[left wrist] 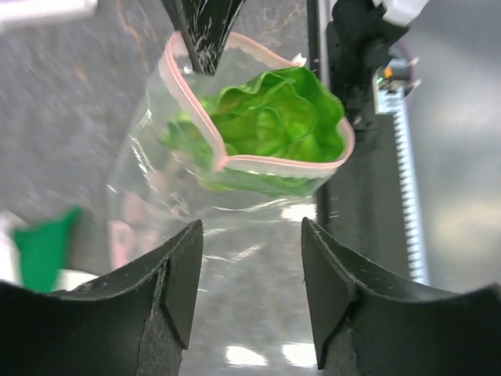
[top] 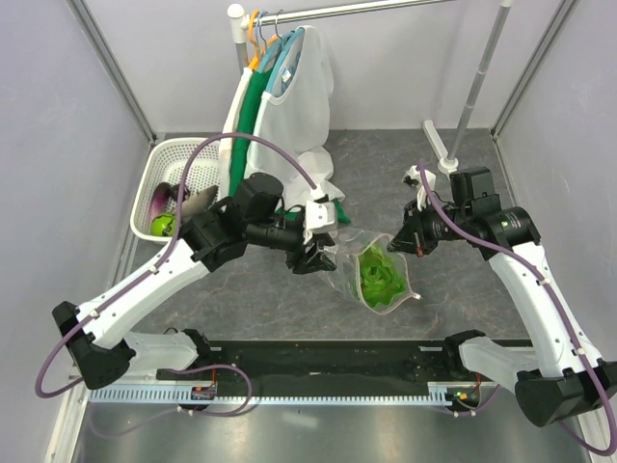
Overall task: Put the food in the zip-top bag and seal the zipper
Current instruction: Adjust the zipper food storage bag at the center of the board.
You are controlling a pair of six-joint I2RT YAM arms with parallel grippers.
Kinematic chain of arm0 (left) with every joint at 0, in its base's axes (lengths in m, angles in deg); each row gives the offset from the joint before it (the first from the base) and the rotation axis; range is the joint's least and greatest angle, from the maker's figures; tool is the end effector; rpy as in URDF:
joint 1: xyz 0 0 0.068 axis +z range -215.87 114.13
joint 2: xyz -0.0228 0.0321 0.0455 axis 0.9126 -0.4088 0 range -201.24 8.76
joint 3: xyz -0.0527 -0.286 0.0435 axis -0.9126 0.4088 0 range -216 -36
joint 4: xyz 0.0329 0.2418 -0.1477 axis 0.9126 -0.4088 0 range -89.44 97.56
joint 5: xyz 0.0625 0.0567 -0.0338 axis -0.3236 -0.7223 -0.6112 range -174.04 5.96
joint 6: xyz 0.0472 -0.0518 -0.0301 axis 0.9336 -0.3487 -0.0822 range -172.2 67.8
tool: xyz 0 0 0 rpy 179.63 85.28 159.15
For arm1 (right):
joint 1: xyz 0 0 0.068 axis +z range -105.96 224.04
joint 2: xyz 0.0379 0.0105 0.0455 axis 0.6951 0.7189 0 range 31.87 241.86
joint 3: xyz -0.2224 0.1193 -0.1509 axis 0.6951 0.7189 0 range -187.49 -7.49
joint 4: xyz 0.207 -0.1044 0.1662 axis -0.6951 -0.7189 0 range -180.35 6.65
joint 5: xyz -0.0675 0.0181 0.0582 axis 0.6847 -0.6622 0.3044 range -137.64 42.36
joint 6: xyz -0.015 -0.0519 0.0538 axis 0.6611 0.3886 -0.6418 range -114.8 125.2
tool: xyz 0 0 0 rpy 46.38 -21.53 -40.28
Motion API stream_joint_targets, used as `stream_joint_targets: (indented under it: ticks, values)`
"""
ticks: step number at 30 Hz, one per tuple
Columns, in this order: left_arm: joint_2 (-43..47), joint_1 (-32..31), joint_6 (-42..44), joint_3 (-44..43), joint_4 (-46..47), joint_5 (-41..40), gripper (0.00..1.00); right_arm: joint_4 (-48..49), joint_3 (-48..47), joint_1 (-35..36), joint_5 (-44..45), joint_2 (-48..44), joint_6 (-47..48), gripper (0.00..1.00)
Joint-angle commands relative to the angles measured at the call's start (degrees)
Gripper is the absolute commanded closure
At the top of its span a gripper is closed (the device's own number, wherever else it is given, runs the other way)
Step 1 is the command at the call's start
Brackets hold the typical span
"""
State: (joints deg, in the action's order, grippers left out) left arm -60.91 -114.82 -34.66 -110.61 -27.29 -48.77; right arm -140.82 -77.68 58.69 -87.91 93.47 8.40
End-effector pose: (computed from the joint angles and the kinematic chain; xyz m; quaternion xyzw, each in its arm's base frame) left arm 0.1654 -0.2466 0.4014 0.5792 0.6068 -0.3816 0.3883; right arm 0.2055 0.0969 0.3718 -0.2559 0.8497 0.3536 0.2959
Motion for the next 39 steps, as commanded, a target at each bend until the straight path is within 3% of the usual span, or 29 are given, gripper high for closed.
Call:
stream_joint_targets:
  ticks: [1, 7, 21, 25, 27, 28, 32, 35, 37, 39]
  values:
    - [-1.0, 0.1, 20.6, 2.0, 4.1, 4.4, 0.43, 1.8, -0.6, 0.6, -1.4, -0.1, -0.4, 1.0]
    - [-4.2, -0.4, 27.5, 0.6, 4.3, 9.7, 0.45, 1.4, -0.9, 0.9, -1.1, -0.4, -0.5, 1.0]
    - [-10.2, -4.4, 27.9, -1.1, 8.6, 3.6, 0.53, 0.9, -0.6, 1.0, -1.6, -0.8, -0.2, 1.0]
    - [-10.0, -4.6, 28.2, -1.1, 9.0, 2.8, 0.64, 0.8, -0.5, 1.1, -1.7, -1.1, -0.1, 1.0]
    - [-9.7, -4.5, 28.5, -0.9, 8.7, 2.9, 0.82, 0.7, -0.5, 1.0, -1.7, -1.0, -0.1, 1.0]
    - [-9.0, -4.5, 29.1, -1.0, 8.4, 2.9, 0.97, 0.6, -0.5, 1.0, -1.7, -1.0, -0.2, 1.0]
    - [-5.4, -3.6, 27.7, -4.5, 8.0, 4.2, 0.98, -1.0, -1.5, 1.0, -1.0, -1.3, 0.5, 1.0]
    - [-5.6, 0.9, 18.2, -12.6, 8.2, 7.6, 0.98, -3.7, -3.8, 1.1, -0.9, -1.9, 1.2, 1.0]
    - [-7.0, 3.8, 16.1, -16.2, 5.1, 7.4, 0.98, -5.2, -5.0, 1.0, -2.2, -2.7, 1.1, 1.0]
    - [-7.3, 4.9, 12.6, -16.4, 5.1, 6.2, 0.98, -6.4, -7.1, 1.1, -3.0, -3.2, 0.8, 1.0]
